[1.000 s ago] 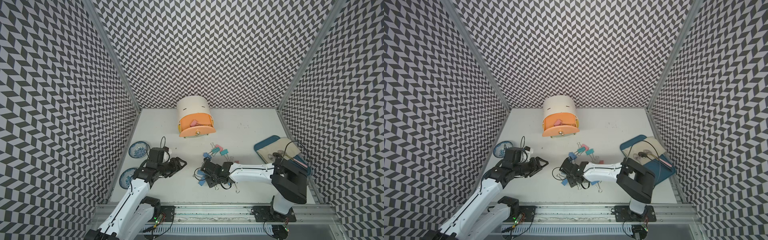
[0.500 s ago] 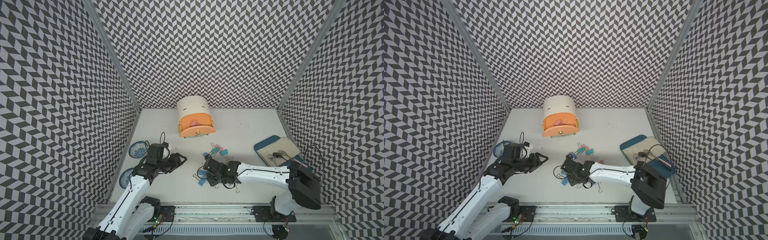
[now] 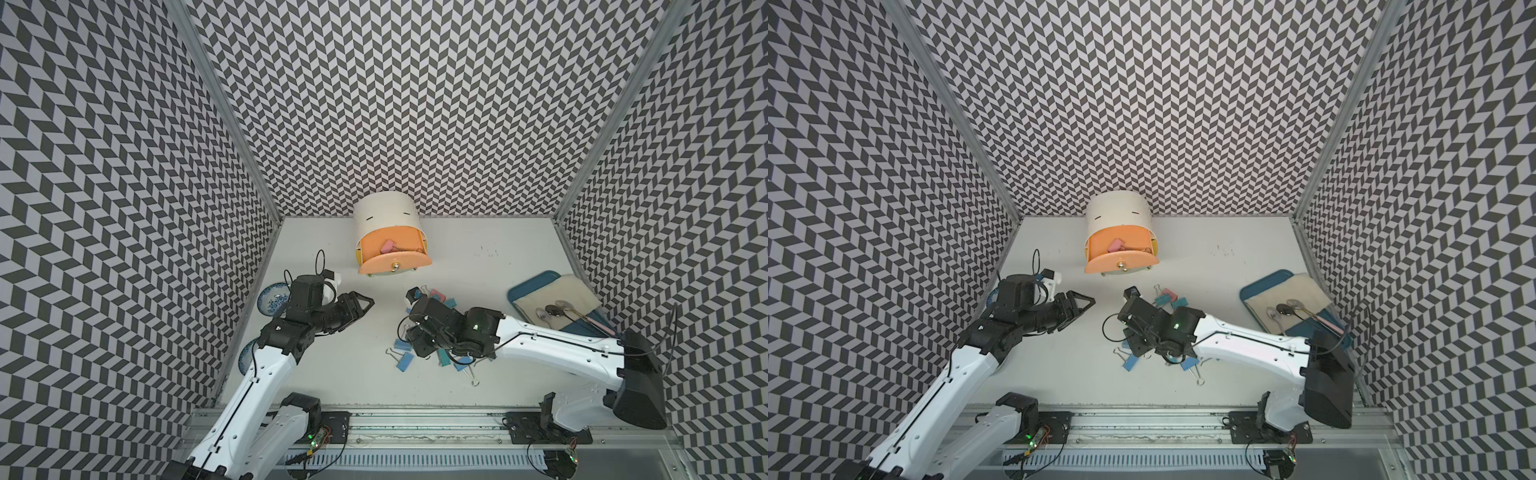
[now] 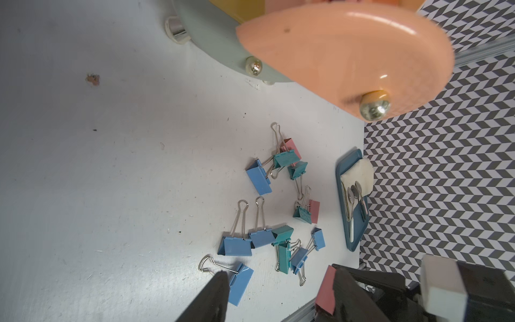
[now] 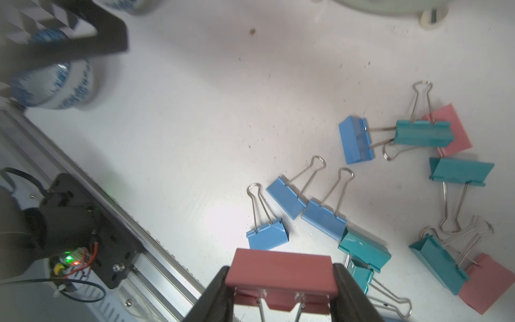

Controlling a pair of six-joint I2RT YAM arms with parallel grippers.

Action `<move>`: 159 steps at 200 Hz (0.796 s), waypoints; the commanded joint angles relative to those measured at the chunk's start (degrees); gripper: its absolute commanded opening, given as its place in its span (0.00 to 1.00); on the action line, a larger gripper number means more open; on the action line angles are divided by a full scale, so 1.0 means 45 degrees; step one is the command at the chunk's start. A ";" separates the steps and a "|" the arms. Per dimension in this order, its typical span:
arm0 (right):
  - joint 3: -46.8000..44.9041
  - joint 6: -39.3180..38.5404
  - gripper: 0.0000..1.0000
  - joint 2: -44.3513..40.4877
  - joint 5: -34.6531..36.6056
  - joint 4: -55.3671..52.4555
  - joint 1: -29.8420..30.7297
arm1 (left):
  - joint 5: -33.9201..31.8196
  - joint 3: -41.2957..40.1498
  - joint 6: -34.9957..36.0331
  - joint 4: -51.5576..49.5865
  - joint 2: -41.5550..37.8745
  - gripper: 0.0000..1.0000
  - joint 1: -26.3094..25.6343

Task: Put the binder clips in the drawer according to color
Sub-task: Place the binder clip in the drawer.

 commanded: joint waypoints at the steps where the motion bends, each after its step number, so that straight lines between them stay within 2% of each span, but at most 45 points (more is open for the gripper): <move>1: 0.1155 -0.0684 0.45 -0.0488 0.0487 0.0019 -0.0275 | 0.0430 0.0836 -0.0295 0.0779 0.0063 0.64 0.0005; 29: 0.2727 -0.1313 0.46 -0.0457 0.0278 0.0212 -0.1134 | 0.0900 0.1885 -0.0404 0.1379 0.0612 0.64 0.0084; 87: 0.5475 -0.1673 0.46 0.0606 -0.1856 0.1072 -0.3584 | 0.2617 0.3513 -0.0779 0.3142 0.2060 0.65 0.0929; 159: 0.9622 -0.2073 0.47 0.3743 -0.2579 0.1592 -0.4563 | 0.3652 0.4943 -0.1974 0.5368 0.3977 0.65 0.1553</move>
